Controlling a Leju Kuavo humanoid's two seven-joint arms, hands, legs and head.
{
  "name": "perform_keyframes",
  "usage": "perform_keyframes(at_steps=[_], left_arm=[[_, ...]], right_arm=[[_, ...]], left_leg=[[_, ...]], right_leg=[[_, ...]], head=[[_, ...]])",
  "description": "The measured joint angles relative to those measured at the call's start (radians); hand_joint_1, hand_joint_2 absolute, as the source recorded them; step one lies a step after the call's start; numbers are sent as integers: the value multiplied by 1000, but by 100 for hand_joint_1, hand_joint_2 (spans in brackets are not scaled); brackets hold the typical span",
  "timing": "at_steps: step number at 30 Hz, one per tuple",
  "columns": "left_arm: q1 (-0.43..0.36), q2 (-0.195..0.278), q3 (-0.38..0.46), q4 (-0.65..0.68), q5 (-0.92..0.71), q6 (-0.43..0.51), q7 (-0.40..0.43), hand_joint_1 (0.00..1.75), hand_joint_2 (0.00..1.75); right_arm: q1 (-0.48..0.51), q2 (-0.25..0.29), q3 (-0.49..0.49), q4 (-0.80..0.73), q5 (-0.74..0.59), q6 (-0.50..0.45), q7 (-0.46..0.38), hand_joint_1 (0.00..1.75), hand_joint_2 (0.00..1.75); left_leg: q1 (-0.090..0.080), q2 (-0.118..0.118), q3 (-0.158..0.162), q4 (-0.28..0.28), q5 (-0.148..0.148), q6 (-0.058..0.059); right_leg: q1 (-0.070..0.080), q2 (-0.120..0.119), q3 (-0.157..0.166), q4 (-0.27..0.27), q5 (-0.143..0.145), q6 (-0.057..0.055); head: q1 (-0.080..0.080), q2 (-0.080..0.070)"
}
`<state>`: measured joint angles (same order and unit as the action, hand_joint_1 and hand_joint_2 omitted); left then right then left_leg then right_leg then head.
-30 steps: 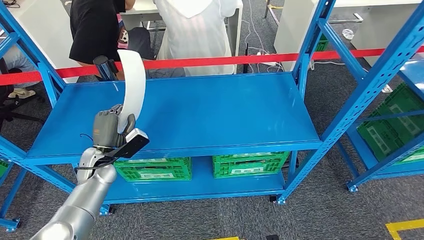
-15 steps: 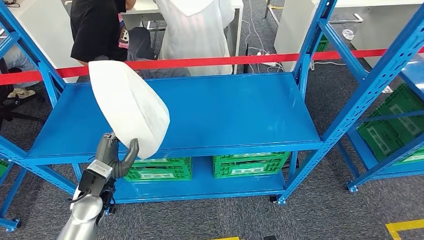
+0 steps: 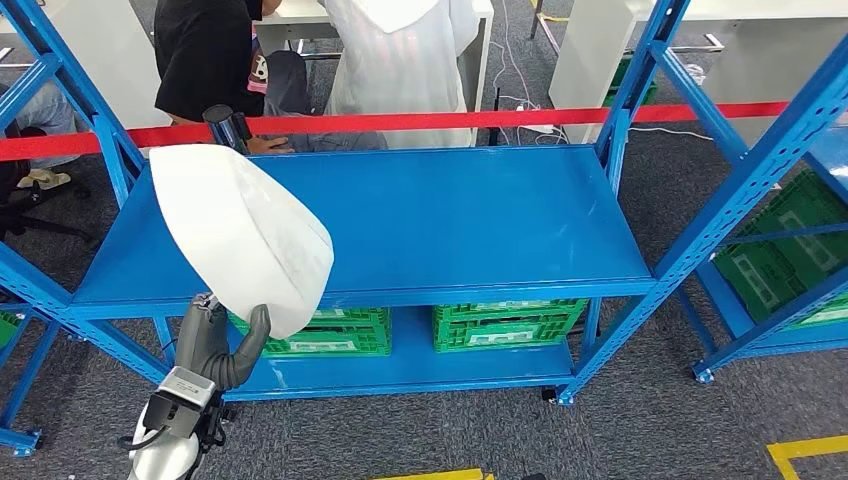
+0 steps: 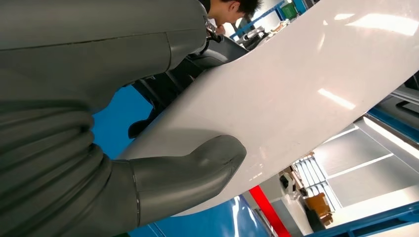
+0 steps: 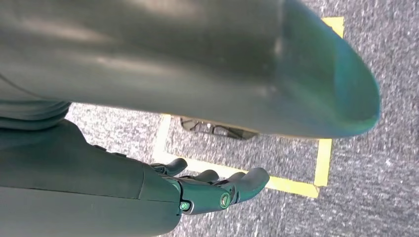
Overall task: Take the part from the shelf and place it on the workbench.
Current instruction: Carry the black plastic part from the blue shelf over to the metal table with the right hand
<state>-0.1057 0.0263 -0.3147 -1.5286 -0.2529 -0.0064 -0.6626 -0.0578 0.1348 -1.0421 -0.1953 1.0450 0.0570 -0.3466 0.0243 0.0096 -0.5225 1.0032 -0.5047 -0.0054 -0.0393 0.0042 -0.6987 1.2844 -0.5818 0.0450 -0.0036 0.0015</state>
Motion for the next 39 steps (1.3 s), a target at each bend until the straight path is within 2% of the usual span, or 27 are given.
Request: perform_keyframes(at_steps=[2,4,8,9,11,13,14,15,16,17,19,20,21,23,24,25,26,28,29,30,31,32,34,35,36,38,39], left_arm=[[8,0,0,-11,-1,2,1,175,175],[11,0,0,-21,-5,5,3,175,175],[18,-4,0,-30,-11,3,8,175,175],[18,-5,0,-30,-15,0,9,175,175],[20,-6,-1,-29,-29,-4,10,175,175],[21,-8,-6,-25,-45,-4,13,175,175],[22,-9,-10,-23,-53,-6,15,175,175],[23,-10,-14,-20,-60,-8,19,175,175],[24,-12,-18,-18,-66,-10,22,175,175],[25,-14,-23,-17,-70,-12,24,175,175],[25,-20,-34,-16,-77,-17,27,175,175],[25,-22,-41,-16,-82,-19,29,175,175],[26,-23,-47,-15,-88,-21,32,175,175],[26,-24,-59,-14,-102,-22,38,175,175],[26,-25,-64,-13,-107,-22,43,175,175],[27,-26,-68,-14,-109,-22,46,175,175],[27,-27,-71,-14,-111,-21,50,175,175],[33,-28,-74,-14,-116,-20,60,175,175],[36,-28,-77,-14,-119,-19,64,175,175],[39,-28,-79,-14,-122,-18,67,175,175],[43,-28,-81,-14,-124,-17,70,175,175],[46,-28,-83,-16,-127,-17,72,175,175],[52,-28,-84,-22,-130,-16,76,175,175],[55,-28,-85,-26,-132,-16,78,175,175],[57,-28,-85,-30,-134,-16,79,175,175],[59,-26,-85,-35,-137,-16,81,175,175],[61,-25,-85,-37,-138,-16,82,175,175]], right_arm=[[-1,-5,3,0,3,-1,0,0,0],[-4,-8,7,0,5,-6,1,0,0],[-7,-11,12,0,4,-20,4,0,0],[-7,-11,12,0,4,-22,3,0,0],[-8,-11,13,0,4,-22,2,0,0],[-8,-12,13,0,6,-22,2,0,0],[-8,-11,13,0,8,-21,4,0,0],[-8,-11,14,0,10,-20,7,0,0],[-8,-11,14,0,11,-19,13,0,0],[-8,-11,14,0,12,-17,18,0,0],[-8,-11,15,0,14,-13,27,0,0],[-9,-11,15,0,14,-11,30,0,0],[-10,-11,15,0,15,-9,33,0,0],[-11,-11,15,0,16,-7,36,0,0],[-11,-11,15,0,16,-6,36,0,0],[-10,-11,15,0,16,-6,36,0,0],[-10,-11,15,0,15,-5,35,0,0],[-11,-11,15,0,16,-3,34,0,0],[-11,-11,15,0,16,-1,34,0,0],[-12,-11,15,0,16,1,34,0,0],[-12,-11,15,0,16,2,34,0,0],[-13,-11,15,0,17,4,33,0,0],[-16,-11,15,0,17,6,32,0,0],[-17,-11,15,0,17,7,31,0,0],[-18,-11,15,0,18,8,31,0,0],[-18,-9,16,0,21,10,30,0,0],[-18,-7,16,0,21,10,31,0,0]], left_leg=[[1,-3,-10,15,-3,-4],[-1,-6,-22,28,-6,-15],[-2,-9,-31,34,-5,-44],[0,-9,-37,47,-19,-49],[1,-9,-68,128,-86,-54],[1,-9,-110,248,-156,-57],[1,-9,-116,283,-167,-57],[1,-9,-106,283,-159,-55],[0,-9,-77,246,-133,-53],[0,-9,-33,180,-103,-49],[-4,-10,45,55,-72,-41],[-8,-11,61,21,-69,-36],[-12,-12,61,12,-69,-31],[-15,-10,44,10,-52,-13],[-14,-9,35,7,-39,-3],[-12,-7,23,4,-25,7],[-11,-5,10,2,-12,13],[-15,-3,-18,4,10,20],[-17,-2,-33,8,20,20],[-18,-1,-50,13,29,20],[-19,-1,-66,19,37,19],[-19,-1,-81,26,44,17],[-20,-1,-103,40,55,9],[-21,-1,-108,43,61,3],[-21,0,-110,44,68,-3],[-20,-2,-112,40,81,-17],[-19,-3,-117,44,74,-23]], right_leg=[[1,-1,62,-116,55,-5],[6,0,110,-207,81,-15],[11,1,106,-227,85,-48],[10,0,102,-231,91,-57],[9,-2,91,-235,103,-70],[13,-3,75,-234,116,-74],[15,-3,65,-234,123,-74],[17,-3,56,-233,130,-74],[17,-2,48,-233,138,-71],[17,-2,40,-233,146,-68],[19,-2,30,-234,161,-57],[19,-2,29,-235,170,-50],[19,-2,28,-239,179,-42],[15,-1,25,-247,193,-27],[13,-1,19,-241,180,-21],[13,-1,9,-217,148,-17],[12,0,-5,-174,98,-14],[14,-1,-32,-52,5,-11],[15,-1,-35,-3,-10,-10],[16,-1,-24,18,-4,-11],[17,-1,5,4,18,-12],[19,-1,51,-43,43,-16],[24,-1,149,-175,46,-27],[27,0,178,-222,37,-33],[31,0,190,-246,27,-39],[31,-1,182,-255,40,-52],[29,-3,174,-257,50,-59]], head=[[0,0],[1,0],[0,0],[0,0],[-2,0],[-3,0],[-3,0],[-3,0],[-3,0],[-3,0],[-2,0],[-2,0],[-2,0],[-3,0],[-2,0],[-1,0],[1,0],[4,0],[4,0],[4,0],[4,0],[4,0],[3,0],[4,0],[4,0],[7,0],[7,0]])
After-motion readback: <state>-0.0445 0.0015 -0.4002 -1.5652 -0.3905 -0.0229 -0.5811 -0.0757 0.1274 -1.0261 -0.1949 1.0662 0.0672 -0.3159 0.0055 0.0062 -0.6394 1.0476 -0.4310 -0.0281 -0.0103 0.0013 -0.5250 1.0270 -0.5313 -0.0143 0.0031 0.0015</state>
